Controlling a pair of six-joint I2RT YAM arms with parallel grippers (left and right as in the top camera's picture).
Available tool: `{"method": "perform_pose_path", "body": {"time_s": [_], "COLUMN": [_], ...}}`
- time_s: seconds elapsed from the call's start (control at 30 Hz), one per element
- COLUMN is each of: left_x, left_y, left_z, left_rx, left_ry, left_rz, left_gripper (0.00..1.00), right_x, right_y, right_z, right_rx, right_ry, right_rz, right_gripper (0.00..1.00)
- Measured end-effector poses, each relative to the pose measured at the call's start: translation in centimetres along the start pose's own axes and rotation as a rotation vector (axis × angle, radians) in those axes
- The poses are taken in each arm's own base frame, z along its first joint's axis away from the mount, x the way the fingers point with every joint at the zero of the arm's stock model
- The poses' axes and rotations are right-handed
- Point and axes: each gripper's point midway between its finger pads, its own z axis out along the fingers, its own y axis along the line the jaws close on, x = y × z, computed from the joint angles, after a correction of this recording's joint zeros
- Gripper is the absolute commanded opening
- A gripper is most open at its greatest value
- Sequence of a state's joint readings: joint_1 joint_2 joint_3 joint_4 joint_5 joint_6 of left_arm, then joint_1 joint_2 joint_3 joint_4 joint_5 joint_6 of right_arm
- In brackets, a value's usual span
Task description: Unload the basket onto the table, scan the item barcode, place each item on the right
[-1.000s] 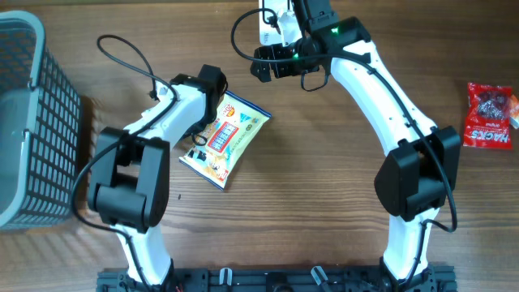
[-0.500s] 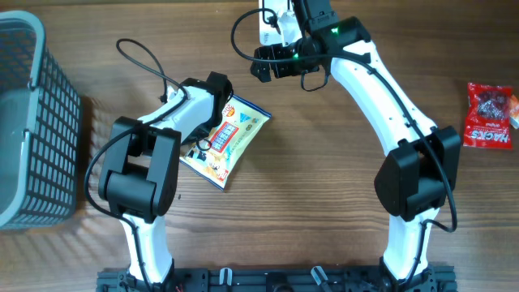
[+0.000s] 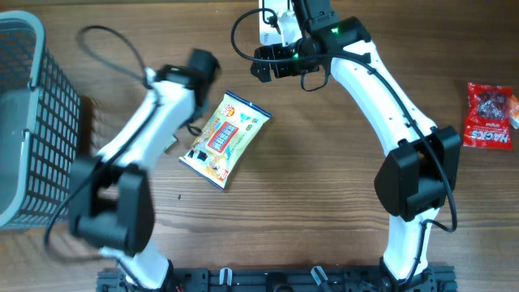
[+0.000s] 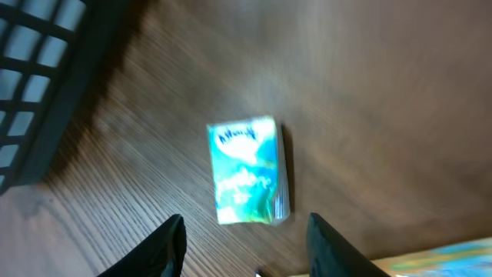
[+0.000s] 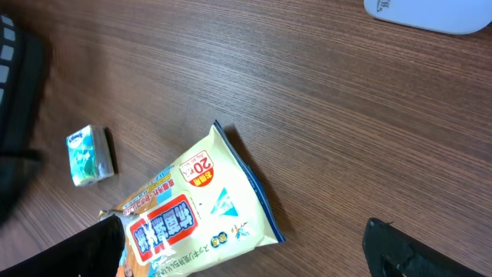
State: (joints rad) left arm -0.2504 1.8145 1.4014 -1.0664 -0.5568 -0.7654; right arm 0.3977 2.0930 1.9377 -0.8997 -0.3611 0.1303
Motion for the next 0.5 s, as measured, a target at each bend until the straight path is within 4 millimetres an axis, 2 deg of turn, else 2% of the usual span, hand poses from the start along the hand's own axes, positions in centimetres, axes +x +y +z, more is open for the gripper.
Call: {"method": "perform_pose_path", "body": {"time_s": [0.03, 0.1, 0.17, 0.23, 0.3, 0.33, 0.37, 0.5], "left_x": [-1.3, -3.6, -6.0, -6.8, -6.5, -6.4, -5.5, -3.1], "left_y": [1.1, 3.8, 8.5, 13.5, 17.6, 18.0, 21.8, 26.5], "left_z": [-1.2, -3.8, -7.7, -11.1, -13.1, -13.3, -14.7, -15.8], "left_rx": [0.038, 0.106, 0.181, 0.224, 0.237, 0.242, 0.229, 0.183], "left_ry": [-0.014, -0.050, -0.132, -0.204, -0.252, -0.252, -0.291, -0.308], "left_rz": [-0.062, -0.179, -0.340, -0.469, -0.561, -0.574, -0.661, -0.797], "left_gripper": [0.53, 0.72, 0.82, 0.86, 0.86, 0.85, 0.84, 0.86], "right_x": [0.0, 0.0, 0.0, 0.0, 0.0, 0.0, 0.0, 0.0], "right_y": [0.0, 0.0, 0.0, 0.0, 0.0, 0.0, 0.0, 0.4], "right_z": [0.0, 0.0, 0.0, 0.0, 0.0, 0.0, 0.0, 0.0], "right_rx": [0.000, 0.000, 0.000, 0.000, 0.000, 0.000, 0.000, -0.020], "right_ry": [0.000, 0.000, 0.000, 0.000, 0.000, -0.001, 0.000, 0.001], "right_rz": [0.000, 0.000, 0.000, 0.000, 0.000, 0.000, 0.000, 0.127], "right_gripper": [1.00, 1.00, 1.00, 1.00, 0.99, 1.00, 1.00, 1.00]}}
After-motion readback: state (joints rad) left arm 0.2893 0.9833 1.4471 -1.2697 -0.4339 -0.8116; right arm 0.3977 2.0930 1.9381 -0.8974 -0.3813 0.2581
